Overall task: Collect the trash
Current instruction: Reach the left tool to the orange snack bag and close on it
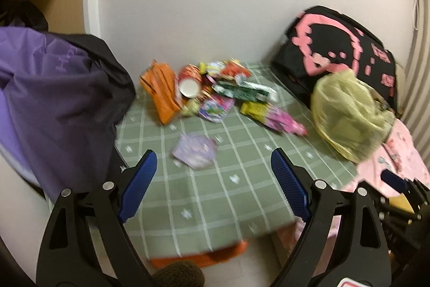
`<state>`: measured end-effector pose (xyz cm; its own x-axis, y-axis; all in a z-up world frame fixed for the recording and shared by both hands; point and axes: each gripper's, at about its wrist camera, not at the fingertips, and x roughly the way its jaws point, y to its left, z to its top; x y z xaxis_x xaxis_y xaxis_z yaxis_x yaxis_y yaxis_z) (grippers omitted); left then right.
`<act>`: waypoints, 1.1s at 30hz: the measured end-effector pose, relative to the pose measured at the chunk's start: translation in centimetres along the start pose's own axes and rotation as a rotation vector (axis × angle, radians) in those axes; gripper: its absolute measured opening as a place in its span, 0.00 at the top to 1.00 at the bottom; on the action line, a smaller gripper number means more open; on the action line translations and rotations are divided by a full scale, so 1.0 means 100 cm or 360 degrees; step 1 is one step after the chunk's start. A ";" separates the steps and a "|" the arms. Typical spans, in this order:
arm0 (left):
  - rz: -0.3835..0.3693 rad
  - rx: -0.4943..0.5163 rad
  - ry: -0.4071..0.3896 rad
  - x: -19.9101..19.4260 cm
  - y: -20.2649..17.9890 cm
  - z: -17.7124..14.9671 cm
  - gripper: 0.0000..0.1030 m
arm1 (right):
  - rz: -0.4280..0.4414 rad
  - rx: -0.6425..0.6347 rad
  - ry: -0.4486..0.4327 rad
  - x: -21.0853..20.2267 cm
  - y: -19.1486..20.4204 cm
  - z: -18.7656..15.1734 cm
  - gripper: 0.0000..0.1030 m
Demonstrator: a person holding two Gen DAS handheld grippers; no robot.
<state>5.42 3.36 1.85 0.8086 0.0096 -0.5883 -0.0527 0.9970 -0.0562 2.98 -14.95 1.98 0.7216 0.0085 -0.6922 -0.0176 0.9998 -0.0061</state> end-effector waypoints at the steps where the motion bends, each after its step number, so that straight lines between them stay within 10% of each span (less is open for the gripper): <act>1: 0.0014 -0.0011 -0.0003 0.004 0.004 0.003 0.20 | 0.0013 -0.0024 0.0018 0.009 0.005 0.003 0.41; 27: 0.0293 -0.0397 0.0011 0.131 0.163 0.085 0.20 | 0.0613 -0.0376 0.0269 0.197 0.166 0.062 0.42; 33: 0.0217 -0.0374 0.0062 0.153 0.164 0.087 0.20 | 0.0680 -0.0428 0.0388 0.230 0.176 0.068 0.68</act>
<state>21.98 20.51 -1.08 0.7620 0.1349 -0.6334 -0.2976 0.9416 -0.1574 23.95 2.99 -9.18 0.4311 0.3759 -0.8203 -0.4721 0.8687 0.1499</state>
